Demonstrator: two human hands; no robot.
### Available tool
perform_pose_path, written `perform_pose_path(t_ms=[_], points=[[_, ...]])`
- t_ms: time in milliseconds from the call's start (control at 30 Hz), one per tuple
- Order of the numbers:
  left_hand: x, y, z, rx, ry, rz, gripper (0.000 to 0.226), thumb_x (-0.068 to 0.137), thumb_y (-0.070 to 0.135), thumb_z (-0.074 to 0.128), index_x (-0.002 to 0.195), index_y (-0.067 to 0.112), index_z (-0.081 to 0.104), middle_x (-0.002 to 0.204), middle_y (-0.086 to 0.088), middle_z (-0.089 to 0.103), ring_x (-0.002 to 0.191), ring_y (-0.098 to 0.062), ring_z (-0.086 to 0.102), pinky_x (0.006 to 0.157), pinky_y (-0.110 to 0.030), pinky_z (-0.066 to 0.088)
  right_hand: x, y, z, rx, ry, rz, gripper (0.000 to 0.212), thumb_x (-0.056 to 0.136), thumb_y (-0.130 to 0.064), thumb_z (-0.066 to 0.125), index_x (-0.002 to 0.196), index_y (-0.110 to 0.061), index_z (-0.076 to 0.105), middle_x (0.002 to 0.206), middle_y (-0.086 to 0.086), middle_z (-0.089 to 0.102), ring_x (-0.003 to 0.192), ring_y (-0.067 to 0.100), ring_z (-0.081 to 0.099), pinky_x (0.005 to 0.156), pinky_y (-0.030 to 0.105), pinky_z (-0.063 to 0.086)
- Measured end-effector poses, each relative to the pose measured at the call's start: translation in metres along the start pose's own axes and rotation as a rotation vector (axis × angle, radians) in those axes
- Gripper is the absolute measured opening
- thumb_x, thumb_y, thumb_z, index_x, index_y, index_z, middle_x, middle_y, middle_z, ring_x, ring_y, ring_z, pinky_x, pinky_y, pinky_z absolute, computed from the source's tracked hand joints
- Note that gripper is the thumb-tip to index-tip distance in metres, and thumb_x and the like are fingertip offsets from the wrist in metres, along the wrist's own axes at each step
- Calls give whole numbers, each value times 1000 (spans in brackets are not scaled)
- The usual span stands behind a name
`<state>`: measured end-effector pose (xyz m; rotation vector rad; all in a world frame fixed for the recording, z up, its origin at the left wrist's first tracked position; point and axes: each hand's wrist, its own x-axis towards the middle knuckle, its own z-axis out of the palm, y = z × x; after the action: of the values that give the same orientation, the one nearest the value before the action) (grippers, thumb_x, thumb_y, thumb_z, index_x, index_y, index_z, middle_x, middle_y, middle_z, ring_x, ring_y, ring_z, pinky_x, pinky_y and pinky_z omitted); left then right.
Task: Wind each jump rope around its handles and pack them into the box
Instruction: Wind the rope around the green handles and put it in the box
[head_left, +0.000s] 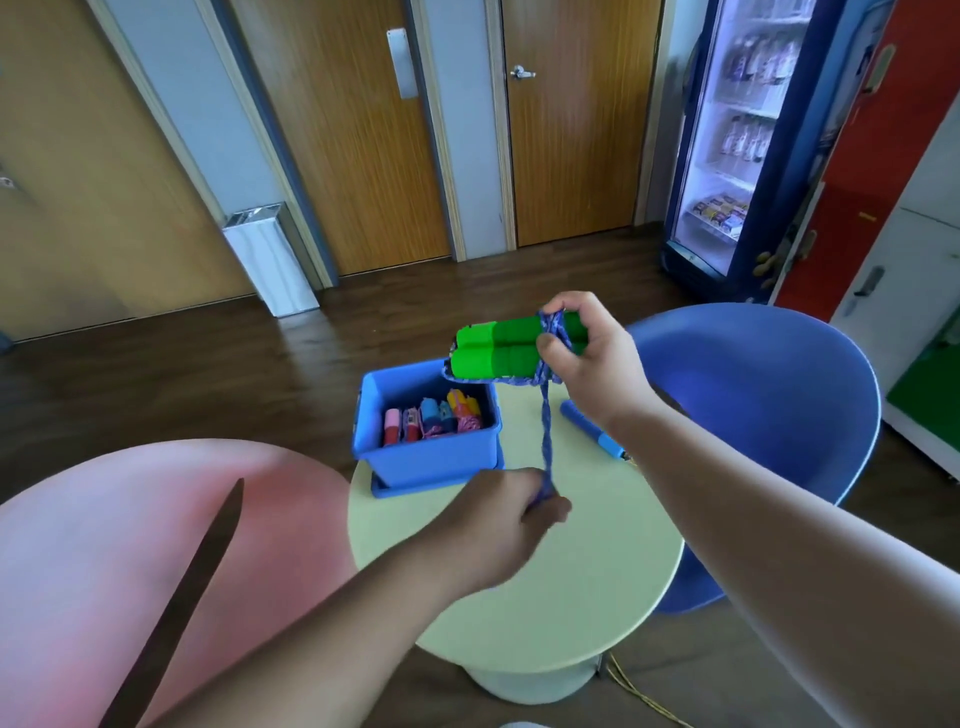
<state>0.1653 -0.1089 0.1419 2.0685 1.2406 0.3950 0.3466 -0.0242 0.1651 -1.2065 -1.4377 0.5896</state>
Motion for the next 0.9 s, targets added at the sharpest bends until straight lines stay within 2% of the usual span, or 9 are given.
perform_pose_path(t_ms=[67, 167, 300, 400, 500, 600, 733, 833, 900], points=[[-8, 20, -10, -46, 27, 100, 32, 103, 39, 57, 75, 24, 55, 57, 12, 48, 55, -8, 42, 56, -29, 39, -7, 13, 5, -115, -46, -11, 25, 93, -18, 67, 111, -33, 57, 86, -9, 59, 66, 5, 50, 66, 29, 43], [-11, 44, -35, -147, 120, 217, 32, 105, 38, 52, 80, 18, 59, 60, 11, 42, 55, -7, 37, 57, -37, 38, -25, 27, 8, -103, -158, 1, 27, 90, -19, 65, 112, -31, 57, 99, -3, 64, 85, 16, 58, 79, 35, 48], [10, 41, -79, -502, 236, 92, 31, 98, 41, 50, 76, 25, 64, 54, 13, 36, 47, -10, 26, 48, -26, 22, -58, 22, 11, 9, -235, -7, 21, 93, -40, 53, 111, -31, 59, 88, 1, 66, 76, 20, 58, 72, 40, 49], [25, 31, -97, -482, 316, 32, 34, 107, 32, 49, 79, 17, 61, 53, 11, 35, 45, -10, 23, 49, -25, 19, -75, 10, 13, 120, -220, -37, 34, 86, -48, 70, 110, -28, 60, 82, -20, 61, 70, 5, 53, 65, 24, 43], [35, 22, -107, -386, 347, 0, 35, 102, 41, 51, 76, 21, 64, 54, 10, 36, 48, -14, 24, 51, -29, 19, -82, 1, 19, 116, -202, -26, 32, 84, -34, 82, 106, -33, 59, 73, -19, 59, 64, 7, 50, 61, 26, 46], [40, 23, -112, -242, 342, 29, 37, 100, 43, 53, 76, 18, 65, 53, 11, 37, 49, -15, 27, 50, -30, 23, -86, -5, 21, 102, -237, -57, 29, 89, -27, 76, 108, -37, 55, 76, -7, 61, 65, 19, 53, 61, 39, 51], [47, 26, -120, -94, 326, 31, 34, 105, 33, 55, 77, 18, 68, 50, 12, 39, 45, -7, 29, 47, -26, 26, -91, -10, 17, 133, -274, -120, 40, 95, -26, 70, 128, -36, 50, 96, -2, 67, 79, 24, 62, 73, 45, 55], [50, 21, -123, -61, 280, 15, 32, 105, 33, 57, 84, 14, 72, 45, 14, 40, 40, -5, 30, 43, -18, 26, -89, -11, 11, 47, -330, -172, 52, 98, -27, 67, 146, -30, 49, 125, -4, 67, 112, 16, 64, 97, 39, 53], [51, 17, -124, -16, 253, 27, 30, 103, 35, 60, 84, 17, 74, 43, 14, 40, 40, -4, 32, 43, -17, 25, -88, -9, 8, -15, -350, -196, 41, 98, -30, 65, 138, -29, 59, 118, 3, 68, 106, 16, 61, 92, 40, 51]])
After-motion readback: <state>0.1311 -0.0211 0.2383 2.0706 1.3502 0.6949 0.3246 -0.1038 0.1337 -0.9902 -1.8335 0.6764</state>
